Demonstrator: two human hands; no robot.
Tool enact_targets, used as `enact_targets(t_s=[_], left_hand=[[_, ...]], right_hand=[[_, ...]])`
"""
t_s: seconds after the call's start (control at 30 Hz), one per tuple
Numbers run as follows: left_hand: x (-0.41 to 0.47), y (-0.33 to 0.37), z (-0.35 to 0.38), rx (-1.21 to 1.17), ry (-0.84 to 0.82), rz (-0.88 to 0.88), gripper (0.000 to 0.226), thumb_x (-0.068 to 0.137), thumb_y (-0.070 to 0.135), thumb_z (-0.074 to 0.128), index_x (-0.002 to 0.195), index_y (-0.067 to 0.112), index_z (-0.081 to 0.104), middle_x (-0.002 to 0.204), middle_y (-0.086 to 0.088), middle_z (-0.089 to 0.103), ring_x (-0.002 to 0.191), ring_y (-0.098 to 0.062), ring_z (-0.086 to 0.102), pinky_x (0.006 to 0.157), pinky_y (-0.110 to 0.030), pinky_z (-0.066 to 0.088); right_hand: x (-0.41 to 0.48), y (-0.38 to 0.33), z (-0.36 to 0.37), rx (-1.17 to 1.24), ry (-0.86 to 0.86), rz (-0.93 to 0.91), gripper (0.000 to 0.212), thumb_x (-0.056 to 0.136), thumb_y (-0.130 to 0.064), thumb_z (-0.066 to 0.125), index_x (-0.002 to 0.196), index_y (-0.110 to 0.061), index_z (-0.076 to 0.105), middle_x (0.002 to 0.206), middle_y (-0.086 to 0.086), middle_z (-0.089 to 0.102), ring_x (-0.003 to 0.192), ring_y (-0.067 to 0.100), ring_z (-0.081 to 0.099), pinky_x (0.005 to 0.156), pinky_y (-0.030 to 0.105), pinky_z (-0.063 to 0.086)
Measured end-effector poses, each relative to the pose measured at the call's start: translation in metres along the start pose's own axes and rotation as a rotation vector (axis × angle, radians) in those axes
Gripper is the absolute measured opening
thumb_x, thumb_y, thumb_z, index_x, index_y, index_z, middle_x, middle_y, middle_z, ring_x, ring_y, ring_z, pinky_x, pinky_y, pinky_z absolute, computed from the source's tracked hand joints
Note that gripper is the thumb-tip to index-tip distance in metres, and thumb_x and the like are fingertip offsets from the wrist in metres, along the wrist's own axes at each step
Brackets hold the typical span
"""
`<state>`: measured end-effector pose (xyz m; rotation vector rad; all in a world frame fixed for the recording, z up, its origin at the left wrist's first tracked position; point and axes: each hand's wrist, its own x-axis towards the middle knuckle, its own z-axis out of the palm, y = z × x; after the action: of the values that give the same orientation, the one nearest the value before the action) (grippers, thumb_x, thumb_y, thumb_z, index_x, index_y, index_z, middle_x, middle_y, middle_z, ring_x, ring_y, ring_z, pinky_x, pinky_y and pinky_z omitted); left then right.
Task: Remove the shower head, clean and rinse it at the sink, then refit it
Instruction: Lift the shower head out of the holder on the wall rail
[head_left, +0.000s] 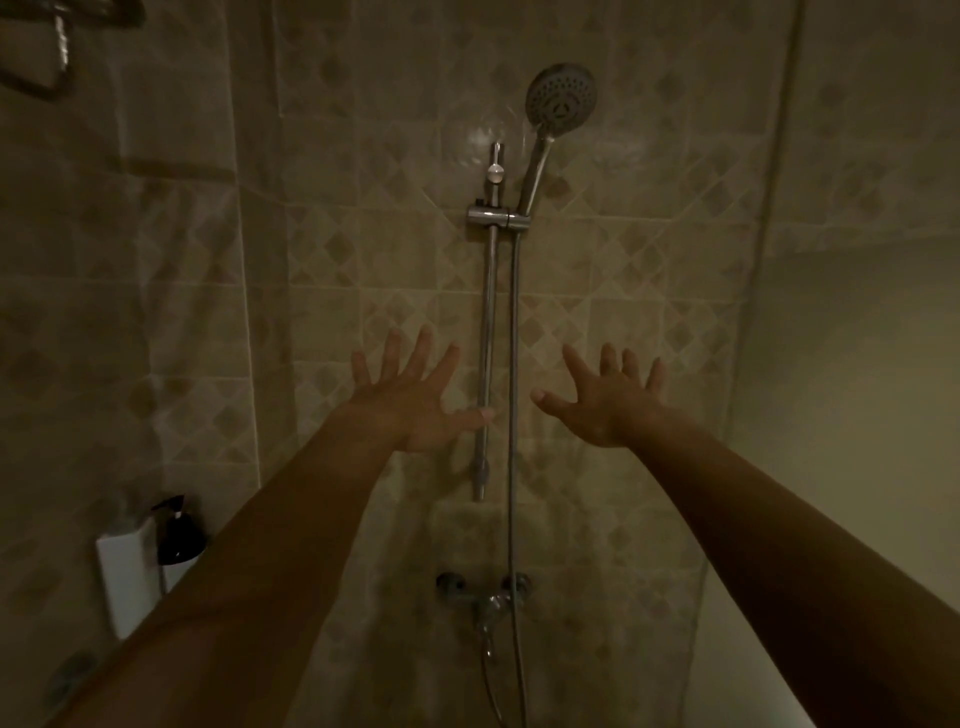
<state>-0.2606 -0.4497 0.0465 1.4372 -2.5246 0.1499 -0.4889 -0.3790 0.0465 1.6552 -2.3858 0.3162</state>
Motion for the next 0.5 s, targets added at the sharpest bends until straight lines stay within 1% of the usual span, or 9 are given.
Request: enact_targets(t_s=[0.1,0.27,0.37,0.5], left_hand=[[0.026,-0.011,0.002,0.014,0.025,0.019,0.104,0.077,0.093,0.024,0.155,0.040,-0.019,0.161,0.005,-0.039,0.145,-0.029,-0.041,0.115,-0.067,-0.021],[0.065,-0.019,0.007,-0.007,0.045,0.054,0.104,0.078,0.093,0.025,0.156,0.039,-0.018,0.161,0.005,-0.039,0.145,-0.028,-0.042,0.116,-0.065,-0.021],[0.093,-0.022,0.011,0.003,0.101,0.080,0.103,0.079,0.092,0.024,0.155,0.039,-0.020,0.161,0.005,-0.038,0.144,-0.028,-0.043,0.116,-0.065,-0.021],[0.131,-0.019,0.009,0.021,0.206,0.112,0.104,0.080,0.091,0.025,0.155,0.036,-0.023,0.163,0.005,-0.036,0.146,-0.027,-0.040,0.117,-0.066,-0.017]], right_hand=[[0.024,-0.009,-0.002,0.002,0.020,0.006,0.092,0.091,-0.084,0.022,0.163,-0.036,-0.009,0.172,0.020,-0.010,0.159,0.043,-0.012,0.122,0.067,-0.013],[0.062,-0.016,-0.005,0.028,0.040,0.000,0.091,0.094,-0.080,0.027,0.164,-0.034,-0.007,0.173,0.020,-0.007,0.159,0.043,-0.008,0.121,0.066,-0.011],[0.087,-0.015,-0.005,0.087,0.085,-0.025,0.090,0.095,-0.076,0.035,0.164,-0.032,-0.003,0.173,0.020,0.001,0.160,0.042,0.002,0.124,0.066,-0.003],[0.127,-0.014,-0.009,0.184,0.158,-0.060,0.089,0.097,-0.071,0.042,0.164,-0.028,0.003,0.172,0.020,0.010,0.159,0.040,0.014,0.126,0.063,0.008]])
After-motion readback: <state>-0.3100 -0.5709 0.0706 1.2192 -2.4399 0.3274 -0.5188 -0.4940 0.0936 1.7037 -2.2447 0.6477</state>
